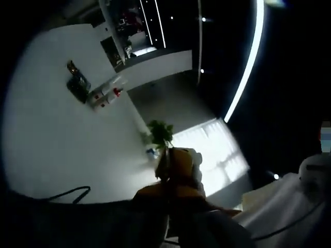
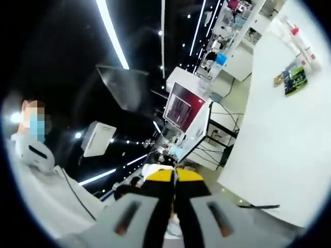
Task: Arrange the skincare products in the storage area until every visible bottle or jar stands upright without overlapping.
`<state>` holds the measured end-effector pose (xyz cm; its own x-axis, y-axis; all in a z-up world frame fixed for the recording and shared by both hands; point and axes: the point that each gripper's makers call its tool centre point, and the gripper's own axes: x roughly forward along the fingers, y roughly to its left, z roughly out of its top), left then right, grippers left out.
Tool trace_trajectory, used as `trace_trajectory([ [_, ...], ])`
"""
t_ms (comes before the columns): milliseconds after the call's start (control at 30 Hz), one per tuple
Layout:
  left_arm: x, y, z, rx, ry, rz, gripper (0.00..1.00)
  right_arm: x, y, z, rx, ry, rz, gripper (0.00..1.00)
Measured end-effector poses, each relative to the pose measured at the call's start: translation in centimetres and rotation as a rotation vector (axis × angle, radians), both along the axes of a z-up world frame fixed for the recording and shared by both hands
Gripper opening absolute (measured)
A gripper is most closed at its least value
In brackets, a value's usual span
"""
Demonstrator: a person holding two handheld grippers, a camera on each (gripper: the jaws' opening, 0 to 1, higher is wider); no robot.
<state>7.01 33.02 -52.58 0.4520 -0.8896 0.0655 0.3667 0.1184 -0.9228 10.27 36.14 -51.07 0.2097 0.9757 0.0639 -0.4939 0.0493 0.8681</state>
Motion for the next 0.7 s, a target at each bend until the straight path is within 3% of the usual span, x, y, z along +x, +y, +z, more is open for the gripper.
trace_trajectory([
  [133,-0.4,0.9,0.2,0.015,-0.035,0.011,0.01,-0.5,1.0,0.2,0.010,0.012,0.023,0.02],
  [233,-0.3,1.5,0.0,0.004,-0.002,0.045,0.00,-0.5,1.7,0.3,0.016,0.045,0.055,0.04],
  [333,-0.3,2.1,0.1,-0.017,0.011,0.074,0.00,-0.7,2.3,0.6,0.025,0.027,0.076,0.08],
  [400,-0.2,2.5,0.1,-0.028,0.015,0.093,0.00,-1.5,2.8,0.2,0.004,0.041,0.134,0.12],
  [467,-0.2,2.7,0.2,-0.038,0.020,0.096,0.00,-2.2,3.1,-0.2,-0.032,0.030,0.166,0.09],
  [500,-0.1,2.8,0.3,-0.037,0.018,0.100,0.00,-2.6,3.3,-0.6,-0.078,-0.013,0.177,0.05],
  [533,-0.4,2.6,0.2,-0.034,0.029,0.082,0.00,-2.5,3.5,0.2,-0.046,-0.060,0.164,0.04],
  [700,-0.3,2.4,0.5,-0.036,-0.005,0.092,0.01,-2.4,3.2,-0.1,-0.046,-0.034,0.173,0.02],
])
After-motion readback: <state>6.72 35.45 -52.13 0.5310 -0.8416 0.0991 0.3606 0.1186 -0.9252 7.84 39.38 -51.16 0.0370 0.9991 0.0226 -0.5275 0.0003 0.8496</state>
